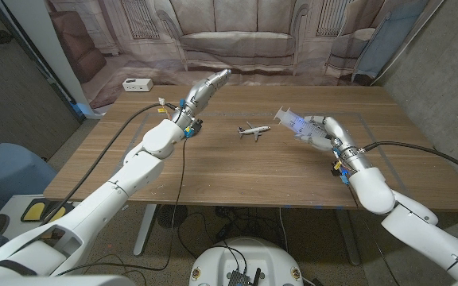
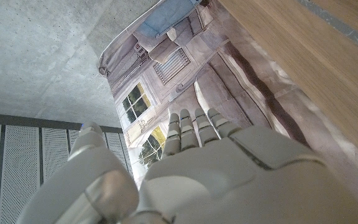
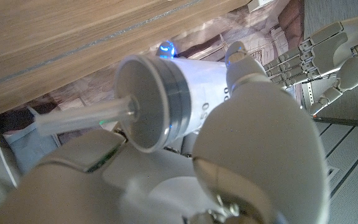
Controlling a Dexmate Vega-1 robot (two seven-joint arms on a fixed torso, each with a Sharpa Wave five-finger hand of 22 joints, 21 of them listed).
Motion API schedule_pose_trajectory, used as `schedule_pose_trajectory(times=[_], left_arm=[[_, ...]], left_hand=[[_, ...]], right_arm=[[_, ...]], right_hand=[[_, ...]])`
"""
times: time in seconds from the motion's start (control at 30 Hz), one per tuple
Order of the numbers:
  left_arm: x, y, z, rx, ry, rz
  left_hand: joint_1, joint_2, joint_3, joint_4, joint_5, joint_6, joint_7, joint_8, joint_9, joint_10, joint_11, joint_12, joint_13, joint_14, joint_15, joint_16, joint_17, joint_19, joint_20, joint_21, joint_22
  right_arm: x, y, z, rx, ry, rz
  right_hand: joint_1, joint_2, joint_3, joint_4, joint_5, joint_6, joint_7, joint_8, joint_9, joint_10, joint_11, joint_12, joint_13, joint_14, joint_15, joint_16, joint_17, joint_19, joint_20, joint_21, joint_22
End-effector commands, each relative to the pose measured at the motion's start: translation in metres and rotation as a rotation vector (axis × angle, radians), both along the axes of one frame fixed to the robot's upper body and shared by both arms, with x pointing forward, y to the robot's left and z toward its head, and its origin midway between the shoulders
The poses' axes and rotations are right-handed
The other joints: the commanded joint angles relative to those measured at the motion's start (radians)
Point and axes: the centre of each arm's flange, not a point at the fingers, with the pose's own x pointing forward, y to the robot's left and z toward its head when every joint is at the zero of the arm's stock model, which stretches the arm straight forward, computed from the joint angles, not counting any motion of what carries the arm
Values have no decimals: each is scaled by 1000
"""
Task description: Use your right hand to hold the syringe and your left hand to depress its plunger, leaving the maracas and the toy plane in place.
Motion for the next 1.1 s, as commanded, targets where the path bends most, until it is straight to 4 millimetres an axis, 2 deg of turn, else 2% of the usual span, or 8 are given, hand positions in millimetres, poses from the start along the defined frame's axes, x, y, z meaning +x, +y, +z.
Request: schedule_pose_trajectory(times=[0.03, 0.6, 0.77, 1.1], left_arm=[[2, -1, 0, -1, 3, 2], [1, -1, 1, -1, 1, 7], [1, 0, 0, -5, 2, 8], [1, 0, 1, -4, 2, 9]], left_hand=[[8, 3, -3, -1, 0, 11, 3, -1, 2, 4, -2, 1, 2, -1, 4, 0, 3, -3, 8, 0, 5], [9, 4, -3, -1, 0, 11, 3, -2, 2, 2, -1, 0, 2, -1, 5, 0, 3, -3, 9, 0, 5], [10, 4, -3, -1, -1, 10, 3, -2, 2, 3, 3, 1, 2, -1, 5, 0, 3, -3, 9, 0, 5], [10, 4, -3, -1, -1, 10, 3, -2, 2, 2, -4, 0, 2, -1, 4, 0, 3, -4, 8, 0, 5]], right_arm=[[0, 3, -7, -59, -14, -58], [5, 6, -21, -121, -29, -112], [12, 5, -27, -126, 0, -116], [22, 1, -40, -154, 19, -165]], right_hand=[[-151, 163, 189, 185, 8, 39, -47, 3, 4, 9, -15, -1, 0, -7, -42, -5, 4, -13, -58, -1, 0], [-162, 162, 184, 189, 7, 39, -61, 3, 4, 5, -32, -4, -2, -18, -40, -8, 7, -20, -58, -4, 0], [-163, 162, 184, 186, 8, 40, -65, 4, 4, 5, -38, -4, -2, -21, -37, -10, 7, -24, -55, -5, 0], [-169, 163, 182, 188, 7, 37, -66, 3, 4, 1, -36, -6, -3, -31, -36, -13, 8, -32, -52, -8, 0]])
